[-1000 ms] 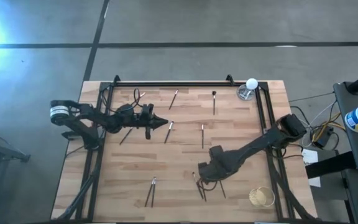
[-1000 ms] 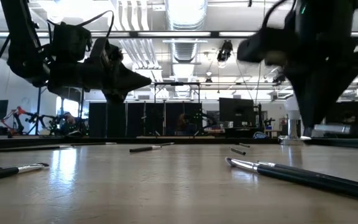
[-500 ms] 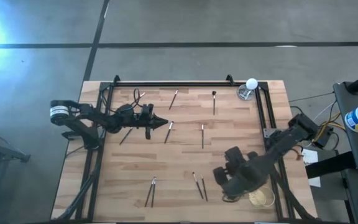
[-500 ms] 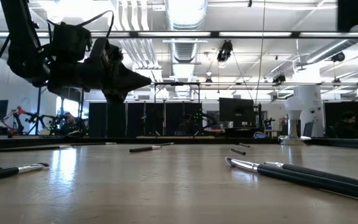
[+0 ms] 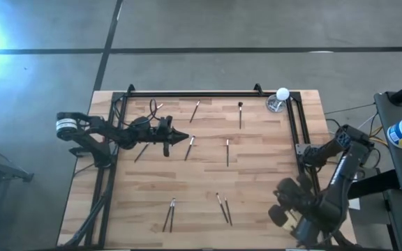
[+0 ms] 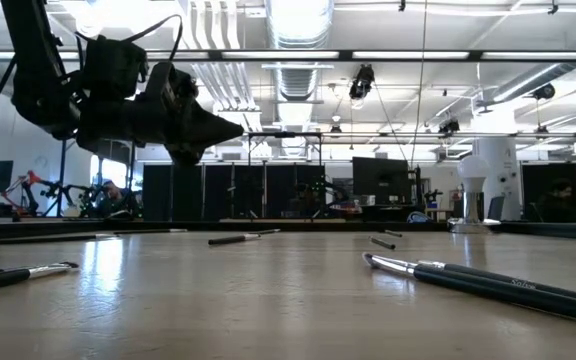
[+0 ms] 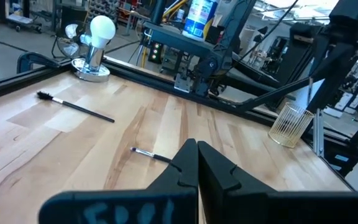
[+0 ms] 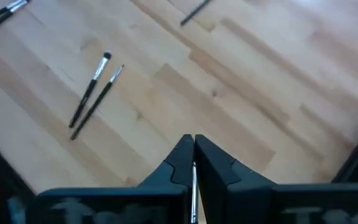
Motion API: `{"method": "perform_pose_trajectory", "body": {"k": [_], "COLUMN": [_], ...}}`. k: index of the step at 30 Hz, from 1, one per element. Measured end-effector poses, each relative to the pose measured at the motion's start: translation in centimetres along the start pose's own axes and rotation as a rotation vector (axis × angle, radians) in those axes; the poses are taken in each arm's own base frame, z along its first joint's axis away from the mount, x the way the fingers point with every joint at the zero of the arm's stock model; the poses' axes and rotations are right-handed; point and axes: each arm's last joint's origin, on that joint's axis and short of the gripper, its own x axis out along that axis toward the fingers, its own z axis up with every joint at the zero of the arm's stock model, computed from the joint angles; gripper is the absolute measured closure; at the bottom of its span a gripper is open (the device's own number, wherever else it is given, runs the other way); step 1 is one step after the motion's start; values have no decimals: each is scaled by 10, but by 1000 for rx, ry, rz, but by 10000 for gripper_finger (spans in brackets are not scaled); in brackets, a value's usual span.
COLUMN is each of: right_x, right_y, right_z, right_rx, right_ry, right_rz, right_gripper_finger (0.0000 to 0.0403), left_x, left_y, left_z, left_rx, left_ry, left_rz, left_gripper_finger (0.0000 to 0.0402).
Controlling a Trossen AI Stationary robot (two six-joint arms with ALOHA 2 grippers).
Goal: Pick & Place Makeup Brushes
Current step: Put the eyeshadow brush into the makeup brush holder
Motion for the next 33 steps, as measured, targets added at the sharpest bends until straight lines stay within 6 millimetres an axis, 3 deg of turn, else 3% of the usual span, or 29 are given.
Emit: {"method": "perform_pose_trajectory", "body": {"k": [6, 12, 22, 33], "right_x": [1, -15, -16, -14], "right_y": [-19, -33, -42, -42], "right_z": [-23, -48, -91, -96], "right_rx": [-144, -195, -251, -235], "right_ry": [-105, -223, -397, -371], "right_rz": [30, 163, 296, 290], "right_gripper_finger": [395, 395, 395, 395], "left_x": [0, 0, 0, 1], "left_y": [0, 0, 0, -1], "left_z": [0, 0, 0, 0], "left_rx": [-30, -34, -53, -74], "left_ry": [0, 0, 0, 6], "left_rz": [-1, -2, -4, -7], "left_gripper_finger": [401, 402, 401, 401]}}
